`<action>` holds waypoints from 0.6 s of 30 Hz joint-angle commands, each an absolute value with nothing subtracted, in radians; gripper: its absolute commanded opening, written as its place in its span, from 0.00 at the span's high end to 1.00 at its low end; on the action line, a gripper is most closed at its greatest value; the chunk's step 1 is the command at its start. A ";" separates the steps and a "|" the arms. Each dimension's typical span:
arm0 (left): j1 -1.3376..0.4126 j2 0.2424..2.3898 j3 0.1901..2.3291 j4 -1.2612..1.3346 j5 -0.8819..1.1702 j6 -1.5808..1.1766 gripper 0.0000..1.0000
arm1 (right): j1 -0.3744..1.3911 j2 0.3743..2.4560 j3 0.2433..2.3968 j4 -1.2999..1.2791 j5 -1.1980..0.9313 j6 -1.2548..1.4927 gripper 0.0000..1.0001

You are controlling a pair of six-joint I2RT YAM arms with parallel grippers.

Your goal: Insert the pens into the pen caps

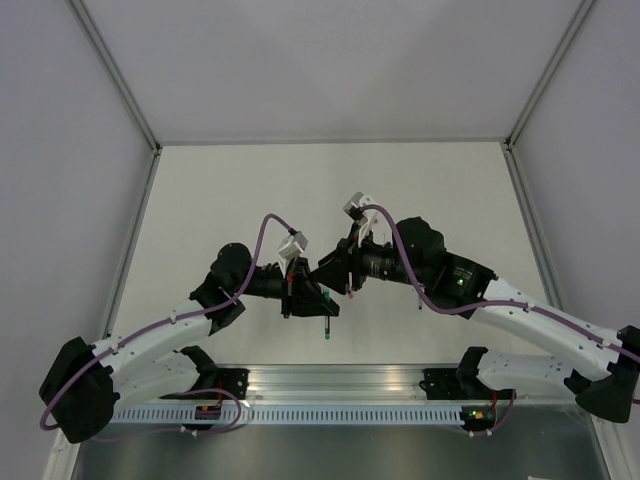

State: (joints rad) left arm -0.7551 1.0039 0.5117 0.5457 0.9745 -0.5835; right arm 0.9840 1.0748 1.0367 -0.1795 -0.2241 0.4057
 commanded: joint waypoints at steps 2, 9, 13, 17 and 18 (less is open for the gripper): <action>-0.761 0.985 0.538 0.549 0.994 -0.534 0.98 | 0.979 1.058 1.006 -0.160 -0.272 0.420 0.48; -0.762 0.985 0.537 0.548 0.993 -0.528 0.98 | 0.979 1.028 0.963 -0.135 -0.270 0.425 0.63; -0.761 0.985 0.538 0.546 0.983 -0.526 0.98 | 0.980 1.009 0.928 -0.112 -0.265 0.433 0.76; -0.761 0.985 0.538 0.543 0.969 -0.526 0.98 | 0.979 0.982 0.893 -0.080 -0.245 0.431 0.90; -0.761 0.986 0.540 0.542 0.968 -0.528 0.98 | 0.979 0.973 0.887 -0.074 -0.241 0.428 0.91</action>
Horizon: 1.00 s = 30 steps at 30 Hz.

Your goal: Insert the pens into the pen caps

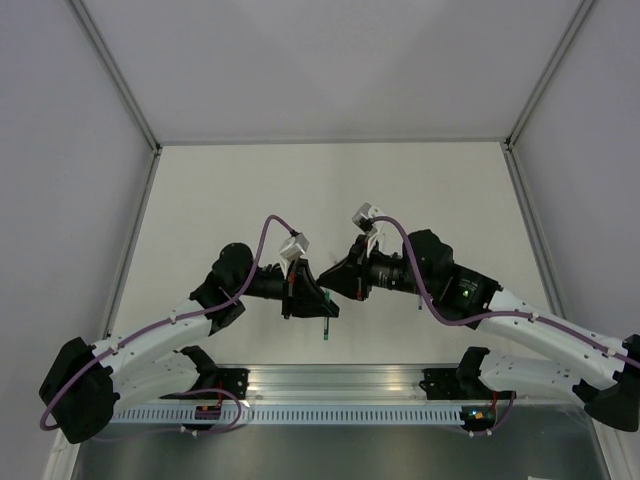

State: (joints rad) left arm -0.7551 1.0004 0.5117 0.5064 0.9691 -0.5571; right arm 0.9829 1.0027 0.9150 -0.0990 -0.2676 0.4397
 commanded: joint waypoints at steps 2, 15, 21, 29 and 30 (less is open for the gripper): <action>-0.761 0.989 0.545 0.541 0.966 -0.531 0.98 | 0.979 0.969 0.879 -0.064 -0.241 0.423 0.93; -0.761 1.003 0.554 0.538 0.979 -0.532 0.98 | 0.979 1.052 0.936 -0.107 -0.278 0.393 0.93; -0.761 1.000 0.555 0.528 0.976 -0.525 0.98 | 0.980 1.114 1.005 -0.195 -0.311 0.356 0.91; -0.761 0.986 0.557 0.511 0.951 -0.515 0.98 | 0.979 1.091 0.983 -0.203 -0.298 0.370 0.93; -0.759 0.985 0.557 0.509 0.942 -0.514 0.98 | 0.979 1.085 0.968 -0.193 -0.293 0.373 0.93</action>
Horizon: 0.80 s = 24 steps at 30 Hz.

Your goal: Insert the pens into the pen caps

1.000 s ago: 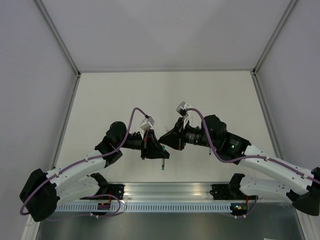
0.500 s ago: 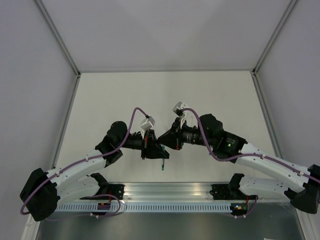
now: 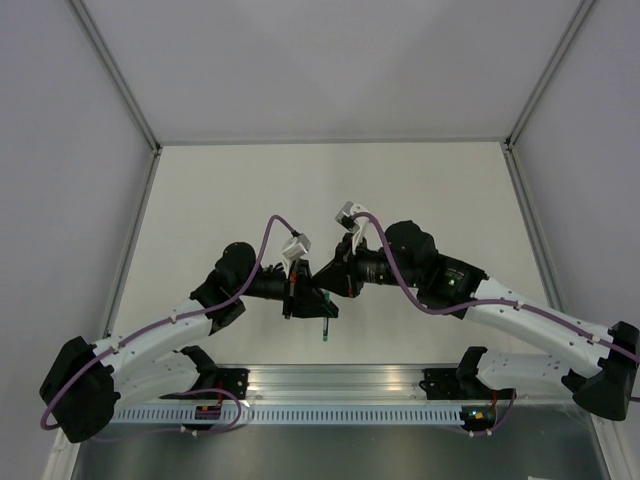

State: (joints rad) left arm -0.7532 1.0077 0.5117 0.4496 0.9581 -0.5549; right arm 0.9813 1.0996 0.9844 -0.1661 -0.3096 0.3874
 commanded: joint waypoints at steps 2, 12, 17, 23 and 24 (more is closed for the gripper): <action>-0.761 0.980 0.558 0.511 0.939 -0.517 0.98 | 0.979 1.071 0.954 -0.167 -0.288 0.383 0.93; -0.761 0.996 0.563 0.522 0.937 -0.529 0.98 | 0.980 1.042 0.902 -0.078 -0.244 0.414 0.96; -0.761 1.002 0.566 0.523 0.942 -0.529 0.98 | 0.979 1.043 0.899 -0.054 -0.235 0.420 0.96; -0.761 1.002 0.561 0.522 0.945 -0.526 0.98 | 0.979 1.042 0.914 -0.044 -0.227 0.422 0.97; -0.761 1.002 0.563 0.522 0.943 -0.528 0.98 | 0.979 1.042 0.916 -0.044 -0.229 0.423 0.97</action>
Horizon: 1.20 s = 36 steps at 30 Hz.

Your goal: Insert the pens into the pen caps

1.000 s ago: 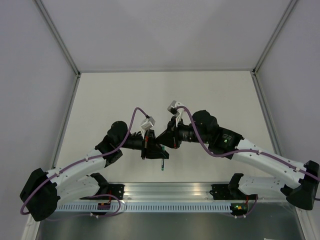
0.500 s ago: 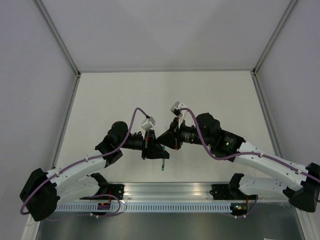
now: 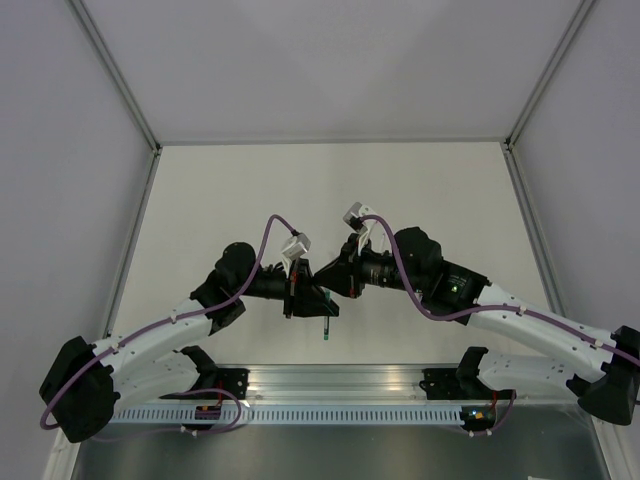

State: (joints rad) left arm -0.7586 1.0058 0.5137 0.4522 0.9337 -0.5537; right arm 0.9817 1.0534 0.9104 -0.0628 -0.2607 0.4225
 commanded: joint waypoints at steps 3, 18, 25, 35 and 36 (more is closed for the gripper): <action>-0.761 1.000 0.563 0.520 0.942 -0.528 0.98 | 0.979 1.037 0.919 -0.046 -0.230 0.425 0.98; -0.761 1.031 0.580 0.541 0.931 -0.561 0.98 | 0.979 1.012 0.913 -0.044 -0.236 0.417 1.00; -0.761 1.042 0.583 0.542 0.931 -0.565 0.98 | 0.979 1.003 0.916 -0.035 -0.221 0.413 1.00; -0.761 1.058 0.586 0.558 0.920 -0.591 0.98 | 0.980 0.974 0.900 -0.026 -0.216 0.408 1.00; -0.759 1.060 0.586 0.563 0.920 -0.594 0.98 | 0.979 0.974 0.899 -0.028 -0.215 0.408 1.00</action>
